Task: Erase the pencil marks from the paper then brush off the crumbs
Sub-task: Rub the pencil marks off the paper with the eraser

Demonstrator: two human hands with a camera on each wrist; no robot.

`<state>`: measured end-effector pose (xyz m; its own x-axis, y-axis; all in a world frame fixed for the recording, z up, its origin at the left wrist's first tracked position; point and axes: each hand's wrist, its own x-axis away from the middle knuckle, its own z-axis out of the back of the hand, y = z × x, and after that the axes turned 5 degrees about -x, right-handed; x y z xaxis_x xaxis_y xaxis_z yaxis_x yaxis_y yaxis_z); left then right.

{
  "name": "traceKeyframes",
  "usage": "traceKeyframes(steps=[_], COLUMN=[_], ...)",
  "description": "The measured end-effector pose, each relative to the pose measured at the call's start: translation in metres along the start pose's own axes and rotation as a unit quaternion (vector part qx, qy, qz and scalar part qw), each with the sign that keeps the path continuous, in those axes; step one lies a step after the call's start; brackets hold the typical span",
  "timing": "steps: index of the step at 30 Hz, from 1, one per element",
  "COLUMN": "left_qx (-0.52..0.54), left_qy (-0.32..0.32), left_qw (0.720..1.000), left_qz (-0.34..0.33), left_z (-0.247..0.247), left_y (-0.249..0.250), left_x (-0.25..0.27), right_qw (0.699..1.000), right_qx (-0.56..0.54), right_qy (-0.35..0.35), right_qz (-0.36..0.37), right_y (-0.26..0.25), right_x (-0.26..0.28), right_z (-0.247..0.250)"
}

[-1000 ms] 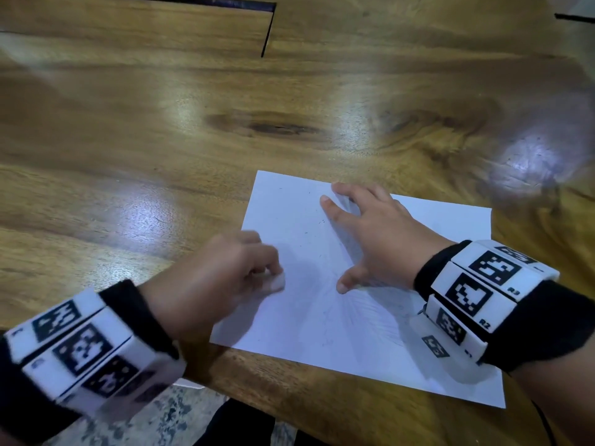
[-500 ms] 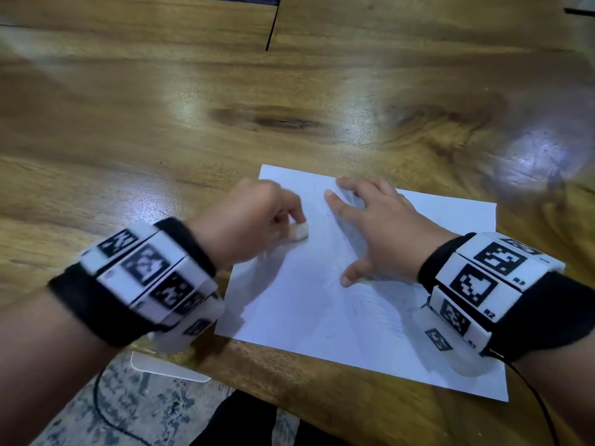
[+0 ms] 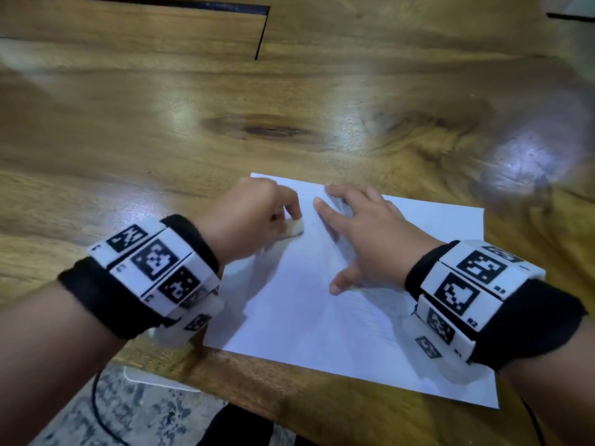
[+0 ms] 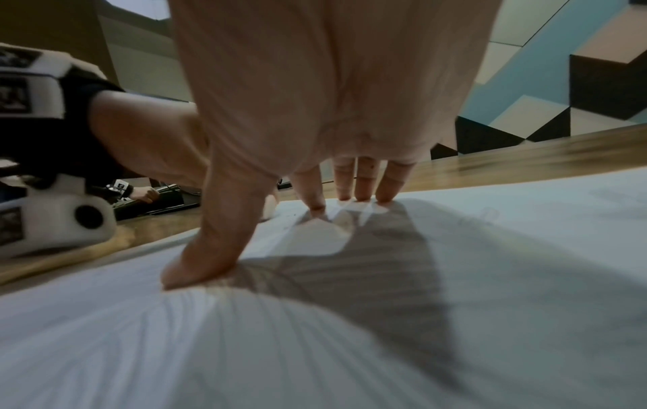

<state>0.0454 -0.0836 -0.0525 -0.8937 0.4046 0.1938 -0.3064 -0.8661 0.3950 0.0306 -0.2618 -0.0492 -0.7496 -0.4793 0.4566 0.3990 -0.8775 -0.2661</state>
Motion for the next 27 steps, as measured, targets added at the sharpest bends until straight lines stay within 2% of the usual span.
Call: traceKeyframes(steps=[3, 5, 7, 8, 9, 13, 15, 16, 18, 20, 21, 24, 27], left_qx=[-0.006, 0.035, 0.061, 0.059, 0.051, 0.002, -0.008, -0.004, 0.022, 0.047, 0.048, 0.028, 0.023], left_qy=[-0.020, -0.083, -0.149, -0.159, -0.148, -0.027, -0.007, -0.010, -0.082, -0.149, -0.155, -0.109, -0.091], left_qw=[0.999, 0.993, 0.984, 0.983, 0.985, 0.999, 0.999, 0.998, 0.993, 0.985, 0.984, 0.992, 0.995], left_qz=[-0.045, -0.078, -0.072, -0.073, -0.076, -0.041, -0.041, -0.061, -0.082, -0.074, -0.069, -0.060, -0.037], left_z=[-0.012, -0.019, -0.021, -0.019, -0.017, -0.003, -0.005, -0.008, -0.013, -0.015, -0.013, -0.008, -0.006], left_y=[0.005, 0.010, 0.012, 0.011, 0.011, 0.007, 0.005, 0.005, 0.009, 0.012, 0.011, 0.011, 0.010], left_x=[0.018, 0.045, 0.058, 0.057, 0.050, 0.007, 0.007, 0.017, 0.043, 0.057, 0.054, 0.028, 0.016], right_qw=[1.000, 1.000, 1.000, 1.000, 1.000, 1.000, 1.000, 1.000, 1.000, 1.000, 1.000, 1.000, 1.000], right_qx=[0.003, -0.002, -0.006, -0.007, -0.008, -0.007, -0.004, -0.005, -0.007, -0.006, -0.006, -0.002, 0.000], right_qy=[-0.001, -0.001, -0.002, -0.002, -0.001, 0.001, -0.001, -0.001, -0.003, -0.005, -0.004, -0.004, -0.007], right_qz=[0.002, 0.003, 0.005, 0.006, 0.007, 0.004, 0.005, 0.005, 0.005, 0.005, 0.005, 0.004, 0.003], right_y=[0.000, 0.001, 0.002, 0.001, 0.001, 0.001, 0.001, 0.001, 0.002, 0.002, 0.002, 0.001, 0.001], right_x=[0.000, 0.000, 0.001, 0.001, 0.001, 0.001, 0.001, 0.001, 0.001, 0.001, 0.001, 0.000, 0.000], right_z=[0.000, 0.000, 0.000, 0.000, 0.000, 0.000, 0.000, 0.000, 0.000, 0.000, 0.000, 0.000, 0.000])
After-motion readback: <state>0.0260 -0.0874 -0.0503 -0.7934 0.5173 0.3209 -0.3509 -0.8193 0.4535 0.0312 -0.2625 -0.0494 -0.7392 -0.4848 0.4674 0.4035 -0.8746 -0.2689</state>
